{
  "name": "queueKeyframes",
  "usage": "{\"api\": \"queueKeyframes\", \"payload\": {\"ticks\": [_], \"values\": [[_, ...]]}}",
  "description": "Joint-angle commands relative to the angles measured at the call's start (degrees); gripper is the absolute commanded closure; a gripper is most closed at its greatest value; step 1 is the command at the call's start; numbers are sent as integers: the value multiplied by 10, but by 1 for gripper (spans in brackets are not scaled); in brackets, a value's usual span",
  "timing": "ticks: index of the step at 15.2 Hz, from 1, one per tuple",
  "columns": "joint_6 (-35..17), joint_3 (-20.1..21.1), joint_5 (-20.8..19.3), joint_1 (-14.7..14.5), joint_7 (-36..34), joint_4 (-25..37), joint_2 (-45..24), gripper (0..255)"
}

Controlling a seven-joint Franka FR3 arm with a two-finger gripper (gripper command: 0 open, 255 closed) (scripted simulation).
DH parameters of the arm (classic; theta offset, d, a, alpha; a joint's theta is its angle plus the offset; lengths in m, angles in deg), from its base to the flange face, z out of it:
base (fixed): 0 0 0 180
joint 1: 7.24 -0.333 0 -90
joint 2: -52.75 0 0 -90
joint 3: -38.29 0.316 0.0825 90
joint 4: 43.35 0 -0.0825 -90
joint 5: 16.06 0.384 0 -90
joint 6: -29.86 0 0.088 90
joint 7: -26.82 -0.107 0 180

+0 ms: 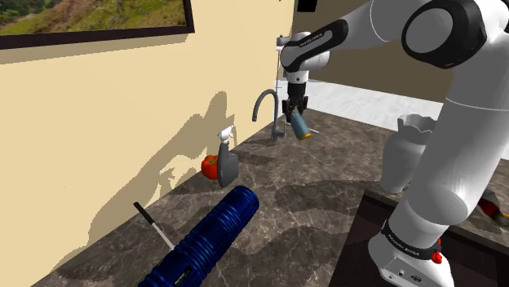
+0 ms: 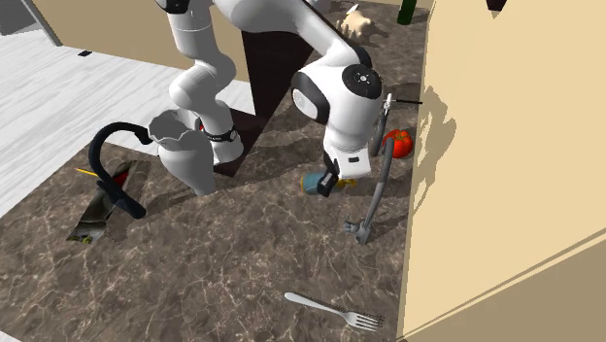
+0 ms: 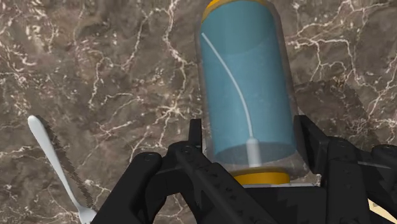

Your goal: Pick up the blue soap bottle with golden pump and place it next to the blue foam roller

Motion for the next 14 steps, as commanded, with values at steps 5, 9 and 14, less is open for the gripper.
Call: {"api": "queueKeyframes", "payload": {"ticks": [5, 9, 14], "values": [[44, 0, -5, -1, -6, 31, 14, 255], [30, 15, -13, -20, -42, -28, 62, 255], [14, 47, -19, -48, -105, -110, 134, 255]]}}
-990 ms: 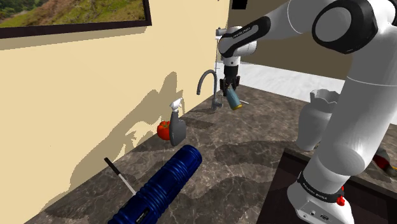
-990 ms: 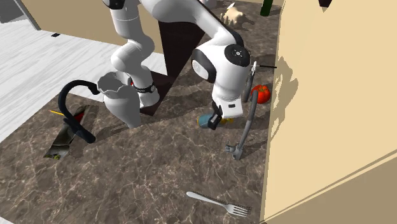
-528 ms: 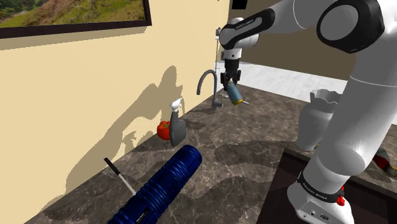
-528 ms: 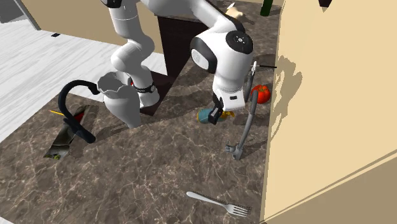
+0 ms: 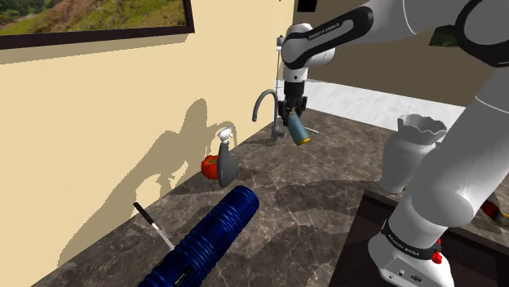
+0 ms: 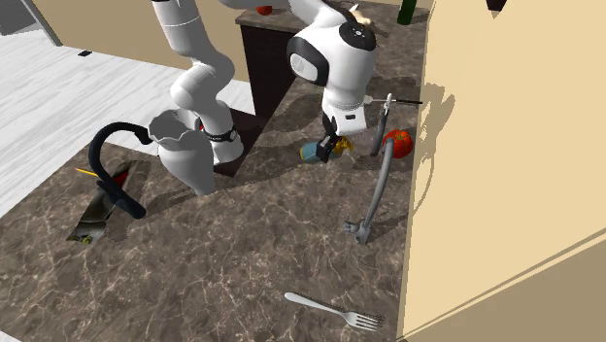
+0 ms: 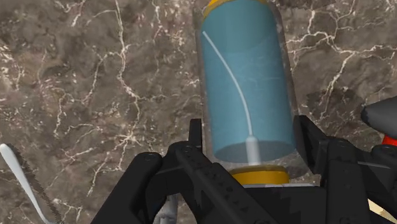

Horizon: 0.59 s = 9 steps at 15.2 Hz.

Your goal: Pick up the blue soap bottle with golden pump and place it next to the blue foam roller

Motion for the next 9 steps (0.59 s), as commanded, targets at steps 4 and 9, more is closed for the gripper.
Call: {"api": "queueKeyframes", "payload": {"ticks": [4, 9], "values": [[-8, 37, 3, -27, -65, -68, 65, 255], [-15, 80, 17, -56, -129, -122, 117, 255]]}}
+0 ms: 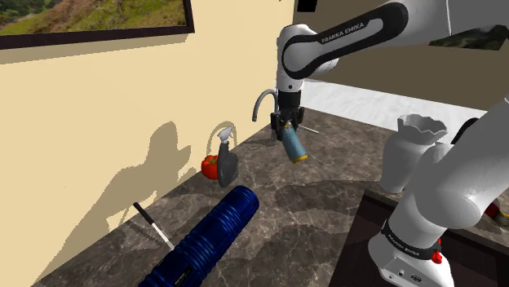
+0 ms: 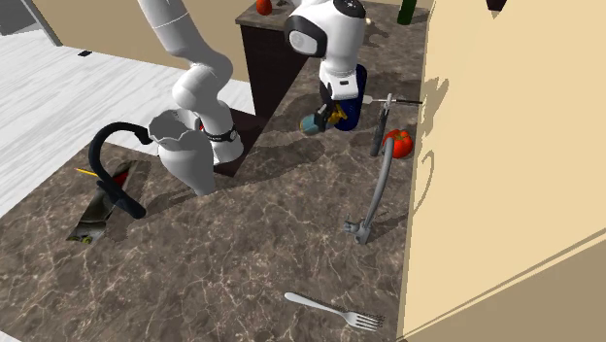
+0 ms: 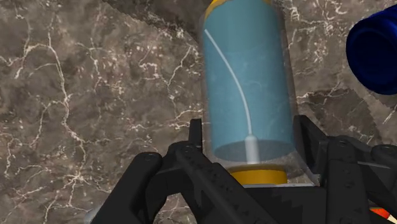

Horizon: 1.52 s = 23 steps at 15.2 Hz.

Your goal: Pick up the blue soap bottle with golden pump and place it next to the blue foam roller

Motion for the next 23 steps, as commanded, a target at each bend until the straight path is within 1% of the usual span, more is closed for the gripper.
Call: {"api": "queueKeyframes", "payload": {"ticks": [1, 7, 12, 17, 23], "values": [[-3, 17, 8, -12, -25, -18, 16, 255], [-9, 74, 38, -51, -104, -57, 58, 255], [-15, 124, 67, -85, -171, -72, 76, 255], [-23, 176, 95, -119, -240, -70, 76, 255], [-37, 241, 121, -155, -326, -45, 54, 255]]}}
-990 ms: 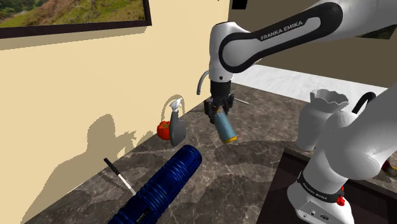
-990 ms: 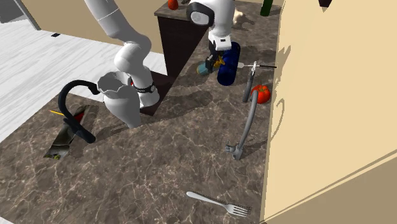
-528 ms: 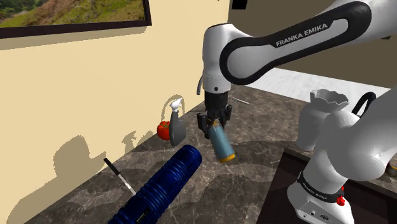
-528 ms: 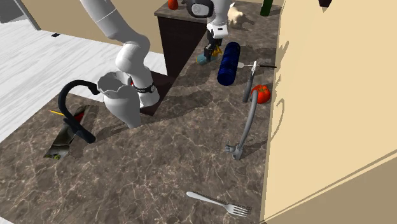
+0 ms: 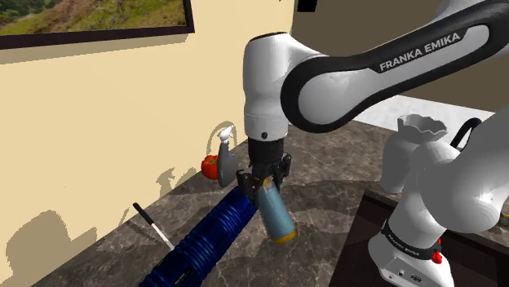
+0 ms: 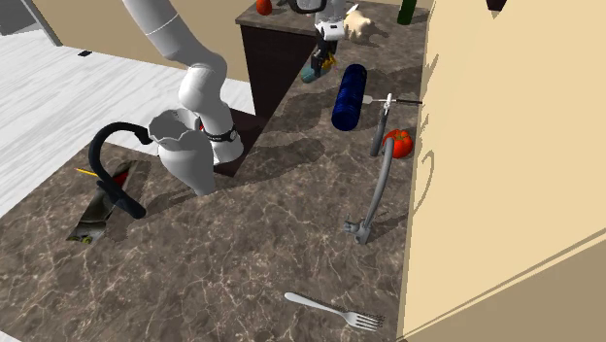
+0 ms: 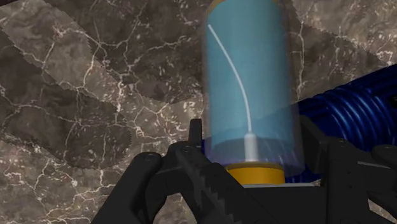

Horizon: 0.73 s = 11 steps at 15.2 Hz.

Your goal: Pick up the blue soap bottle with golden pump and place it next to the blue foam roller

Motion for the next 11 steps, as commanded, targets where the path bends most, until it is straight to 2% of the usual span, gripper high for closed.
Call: {"api": "queueKeyframes", "payload": {"ticks": [1, 6, 11], "values": [[-9, 24, 7, -11, -32, 11, -14, 255], [-22, 79, 10, -34, -109, 52, -55, 255], [-36, 133, -7, -51, -192, 108, -113, 255]]}}
